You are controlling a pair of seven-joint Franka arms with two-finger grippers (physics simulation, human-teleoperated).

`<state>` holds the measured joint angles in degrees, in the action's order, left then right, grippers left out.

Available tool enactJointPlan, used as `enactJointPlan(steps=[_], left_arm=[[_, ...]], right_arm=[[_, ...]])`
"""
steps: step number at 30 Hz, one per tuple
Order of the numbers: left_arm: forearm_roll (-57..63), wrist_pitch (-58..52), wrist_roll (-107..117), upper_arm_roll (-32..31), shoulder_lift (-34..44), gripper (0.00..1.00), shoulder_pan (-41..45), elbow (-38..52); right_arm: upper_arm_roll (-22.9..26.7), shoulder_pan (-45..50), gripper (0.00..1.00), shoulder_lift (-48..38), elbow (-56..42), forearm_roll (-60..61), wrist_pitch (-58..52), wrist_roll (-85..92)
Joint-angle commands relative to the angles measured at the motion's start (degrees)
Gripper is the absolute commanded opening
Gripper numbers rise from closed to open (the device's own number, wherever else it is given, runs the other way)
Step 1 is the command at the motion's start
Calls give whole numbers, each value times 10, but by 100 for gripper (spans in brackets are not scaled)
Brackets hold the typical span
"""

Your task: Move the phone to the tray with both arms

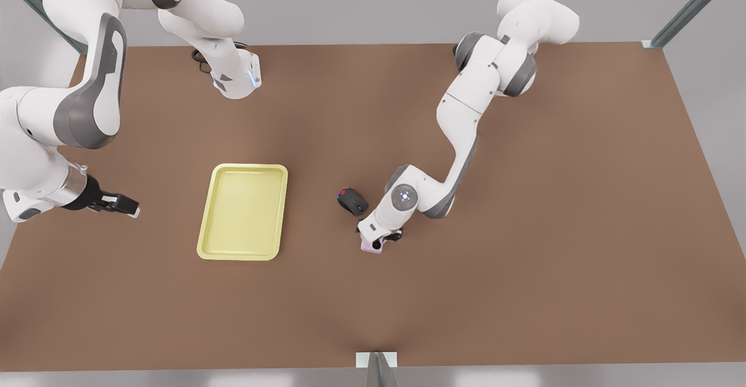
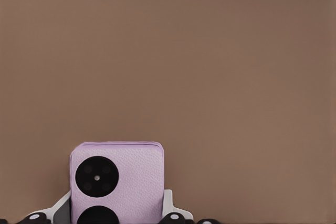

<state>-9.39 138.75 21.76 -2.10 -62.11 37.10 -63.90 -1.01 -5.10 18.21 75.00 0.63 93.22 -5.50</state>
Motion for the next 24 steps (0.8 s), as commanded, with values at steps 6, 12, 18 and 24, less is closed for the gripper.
enactJointPlan(steps=[6,12,18,24], left_arm=[[-4,40,21,0,0,100,1,8],[-41,-168,65,12,121,100,-19,1],[-48,-328,61,112,201,100,-32,-1],[-49,-328,60,113,198,100,-35,-1]], right_arm=[[0,0,100,0,-1,0,2,0],[0,0,100,0,-1,1,2,0],[-6,6,100,-6,1,0,-6,0],[-4,0,100,-19,1,-23,-9,27]])
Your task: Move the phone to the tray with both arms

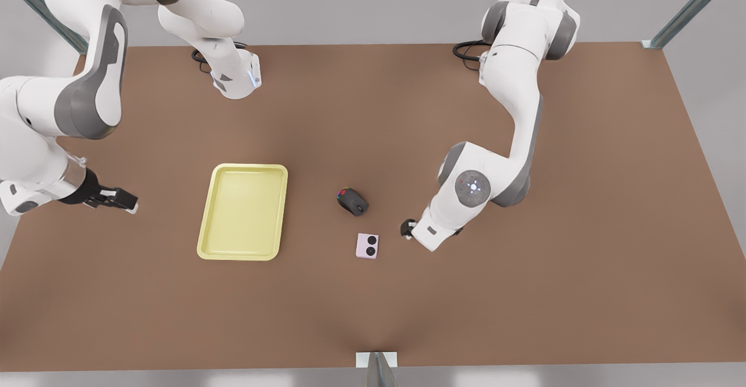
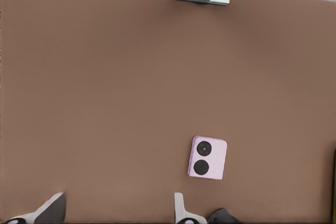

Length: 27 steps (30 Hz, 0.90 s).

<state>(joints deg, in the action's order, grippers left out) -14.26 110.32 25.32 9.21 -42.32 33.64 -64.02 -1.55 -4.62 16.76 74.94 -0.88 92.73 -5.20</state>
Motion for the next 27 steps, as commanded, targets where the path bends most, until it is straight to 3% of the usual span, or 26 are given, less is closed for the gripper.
enactJointPlan(steps=[1,4,8,9,14,15,17,20,27], left_arm=[[-1,-44,24,0,1,100,-1,0],[0,-64,27,20,12,100,-1,1],[-2,-197,-96,80,73,100,-60,6],[-2,-224,-105,118,77,100,-60,7],[11,-290,-194,148,135,100,-60,8],[20,-294,-195,136,157,100,-75,2],[92,-281,-195,-32,194,100,-180,-31],[138,-226,-195,-151,254,100,-273,-123],[207,-208,-195,-170,220,100,-281,-124]], right_arm=[[-3,25,100,3,-1,-1,-6,40],[-8,116,100,48,6,-4,6,39],[-6,247,100,125,-22,15,60,25],[2,287,100,156,-44,15,62,-35],[3,364,100,227,-52,18,178,-301],[0,364,100,238,-53,18,197,-327],[-3,384,100,281,-69,18,241,-385],[-7,395,100,361,-154,18,271,-446],[-6,404,100,450,-214,17,338,-554]])
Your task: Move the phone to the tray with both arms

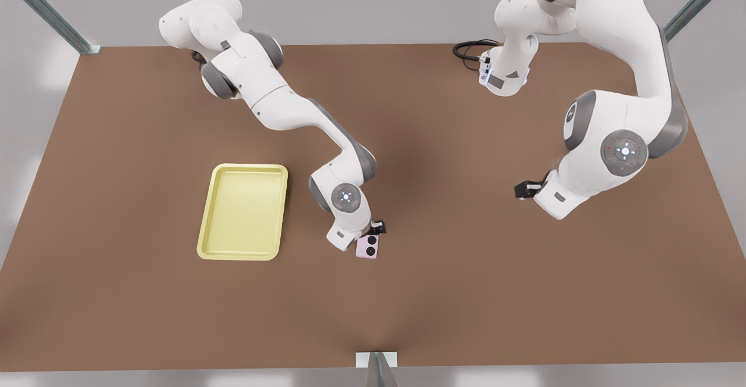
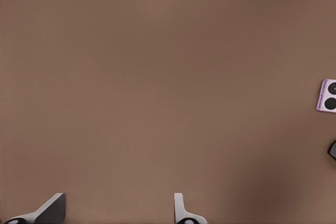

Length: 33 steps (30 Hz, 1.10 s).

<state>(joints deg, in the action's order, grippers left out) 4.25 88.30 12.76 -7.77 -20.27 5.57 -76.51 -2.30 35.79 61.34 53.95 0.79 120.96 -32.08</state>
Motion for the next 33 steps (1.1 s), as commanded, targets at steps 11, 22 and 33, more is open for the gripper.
enactJointPlan(steps=[11,22,33], left_arm=[[14,13,-73,3,-10,100,-2,1],[14,14,-74,4,-18,100,-3,1],[19,14,-74,4,-21,100,-3,2]], right_arm=[[25,21,100,17,2,-72,51,-352],[17,22,100,48,-13,-70,70,-315],[2,22,100,67,-20,-70,95,-295]])
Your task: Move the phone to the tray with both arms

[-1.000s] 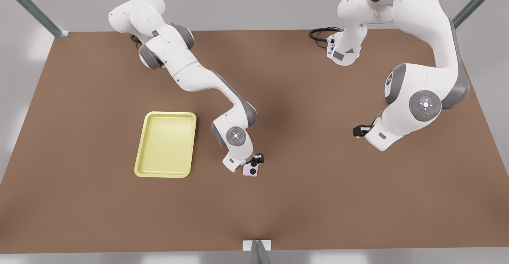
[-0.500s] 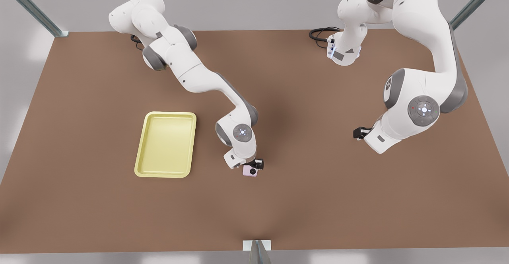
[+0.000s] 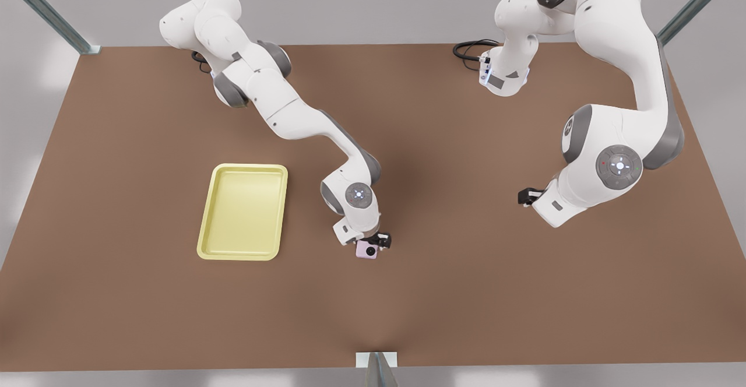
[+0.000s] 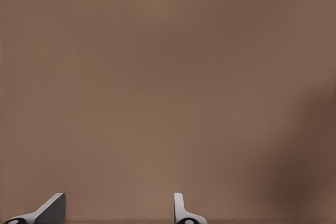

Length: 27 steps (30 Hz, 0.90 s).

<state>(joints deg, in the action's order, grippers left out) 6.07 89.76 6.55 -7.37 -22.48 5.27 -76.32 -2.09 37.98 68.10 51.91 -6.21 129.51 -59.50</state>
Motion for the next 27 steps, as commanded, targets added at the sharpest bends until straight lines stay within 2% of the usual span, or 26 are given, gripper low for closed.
enactJointPlan(steps=[1,11,14,21,24,27], left_arm=[[1,0,-12,0,1,100,0,1],[-2,0,-12,0,1,100,0,0],[-2,0,-12,0,1,100,0,0],[-3,0,-12,0,0,100,0,0],[-3,0,-12,0,0,100,0,1],[-3,0,-12,0,0,100,-1,1]], right_arm=[[0,0,100,-1,0,0,9,-20],[2,4,97,-1,6,-3,14,-11],[4,5,93,-1,7,-3,14,-2],[4,5,92,4,8,-3,17,-2],[3,5,87,2,6,-3,13,-2],[4,5,87,-2,4,-2,-3,-1]])
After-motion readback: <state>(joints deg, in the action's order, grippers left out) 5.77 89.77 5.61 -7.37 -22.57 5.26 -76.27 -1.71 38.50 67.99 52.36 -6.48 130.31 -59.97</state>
